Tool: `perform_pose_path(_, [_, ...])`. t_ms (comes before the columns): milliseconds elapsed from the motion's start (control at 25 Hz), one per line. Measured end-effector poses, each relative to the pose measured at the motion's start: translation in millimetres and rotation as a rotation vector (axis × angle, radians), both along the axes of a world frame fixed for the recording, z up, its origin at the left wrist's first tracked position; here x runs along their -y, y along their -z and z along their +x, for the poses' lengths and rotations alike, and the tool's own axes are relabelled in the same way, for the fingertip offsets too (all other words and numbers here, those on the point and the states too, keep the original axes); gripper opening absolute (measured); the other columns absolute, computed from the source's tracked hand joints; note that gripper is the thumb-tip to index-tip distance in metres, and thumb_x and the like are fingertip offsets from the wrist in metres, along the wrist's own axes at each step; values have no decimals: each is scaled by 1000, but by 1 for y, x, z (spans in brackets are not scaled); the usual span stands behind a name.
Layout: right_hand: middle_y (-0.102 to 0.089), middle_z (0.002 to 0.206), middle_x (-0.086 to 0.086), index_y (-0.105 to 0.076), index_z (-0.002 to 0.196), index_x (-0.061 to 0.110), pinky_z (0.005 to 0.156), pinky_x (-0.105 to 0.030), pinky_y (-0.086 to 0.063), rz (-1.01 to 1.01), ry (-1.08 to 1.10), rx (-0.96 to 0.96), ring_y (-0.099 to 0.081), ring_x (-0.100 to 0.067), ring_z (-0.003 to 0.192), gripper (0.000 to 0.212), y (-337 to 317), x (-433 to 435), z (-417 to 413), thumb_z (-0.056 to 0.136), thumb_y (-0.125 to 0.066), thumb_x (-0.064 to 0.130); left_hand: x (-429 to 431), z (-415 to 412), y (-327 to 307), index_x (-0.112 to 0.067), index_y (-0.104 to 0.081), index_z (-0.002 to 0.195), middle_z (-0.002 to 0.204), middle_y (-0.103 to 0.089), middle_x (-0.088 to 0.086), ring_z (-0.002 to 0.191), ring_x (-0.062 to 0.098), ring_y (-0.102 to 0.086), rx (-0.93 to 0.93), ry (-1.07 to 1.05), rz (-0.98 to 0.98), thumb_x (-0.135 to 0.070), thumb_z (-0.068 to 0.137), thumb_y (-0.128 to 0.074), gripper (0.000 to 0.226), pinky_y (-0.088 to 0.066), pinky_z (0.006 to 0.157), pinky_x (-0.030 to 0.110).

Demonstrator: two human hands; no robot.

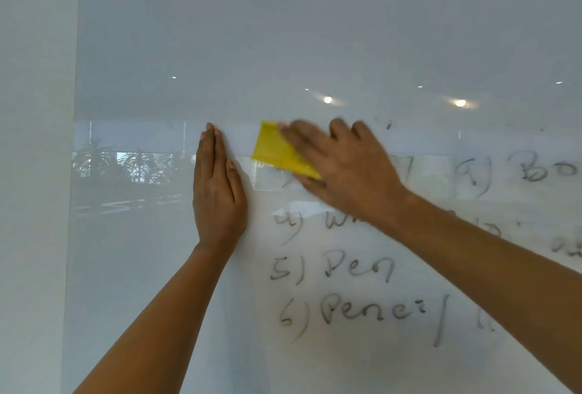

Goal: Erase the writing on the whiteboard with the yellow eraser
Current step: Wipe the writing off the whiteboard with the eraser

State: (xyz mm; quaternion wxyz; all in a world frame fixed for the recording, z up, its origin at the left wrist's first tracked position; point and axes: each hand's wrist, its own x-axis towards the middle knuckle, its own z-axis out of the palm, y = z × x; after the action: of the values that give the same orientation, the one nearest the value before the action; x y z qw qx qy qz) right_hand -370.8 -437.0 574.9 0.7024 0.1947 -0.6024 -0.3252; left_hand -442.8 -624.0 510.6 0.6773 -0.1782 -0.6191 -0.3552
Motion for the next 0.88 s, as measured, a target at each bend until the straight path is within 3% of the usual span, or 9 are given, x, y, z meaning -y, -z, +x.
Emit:
perform_pose_path(200, [-55,126,-6,-45,137,13,70,-39,-40,-491,-88,-70,-52,-33,88,65,-62,12,5,80,-62,38,-1,1,1,-2,-25,149,157,-22,7,145,13,-16,12,0,6,-16,100,-25,50,-9,116,15])
perform_pose_path(280, [-53,129,-5,-42,139,14,72,-39,-39,-435,-82,-57,-49,-31,90,67,-39,24,0,80,-62,40,0,0,1,-2,-25,149,157,-22,6,145,11,-16,11,0,6,-19,101,-24,51,-10,116,14])
perform_pose_path(440, [-51,135,-1,-38,143,14,70,-38,-29,-47,-2,75,-36,-26,84,68,54,7,4,84,-55,42,1,-2,1,-2,-26,148,157,-23,7,145,10,-15,4,-1,-4,-17,100,-23,50,-11,116,15])
perform_pose_path(520, [-52,135,-1,-39,142,14,68,-38,-29,62,-14,109,-36,-25,81,63,64,-15,9,85,-53,38,1,-2,1,-1,-26,148,157,-23,7,144,10,-15,3,-3,-5,-16,100,-24,50,-11,116,15])
perform_pose_path(600, [-52,134,-3,-39,141,14,67,-38,-31,19,-17,79,-40,-27,81,62,36,-31,12,85,-48,38,1,-2,1,-1,-26,148,157,-23,6,144,9,-15,3,-8,-2,-16,100,-24,50,-10,116,14])
perform_pose_path(800, [-54,127,-7,-43,139,12,66,-39,-38,-490,-67,-88,-49,-32,83,62,-34,-11,13,84,-57,38,0,-1,2,-2,-25,148,157,-22,6,144,9,-15,7,-11,9,-16,101,-24,50,-10,116,14])
perform_pose_path(880, [-53,130,-6,-41,140,12,68,-39,-36,-452,-86,-53,-45,-31,87,65,-18,4,7,82,-59,39,0,-1,2,-1,-26,148,157,-23,7,145,12,-16,3,-15,7,-14,101,-25,49,-11,116,16])
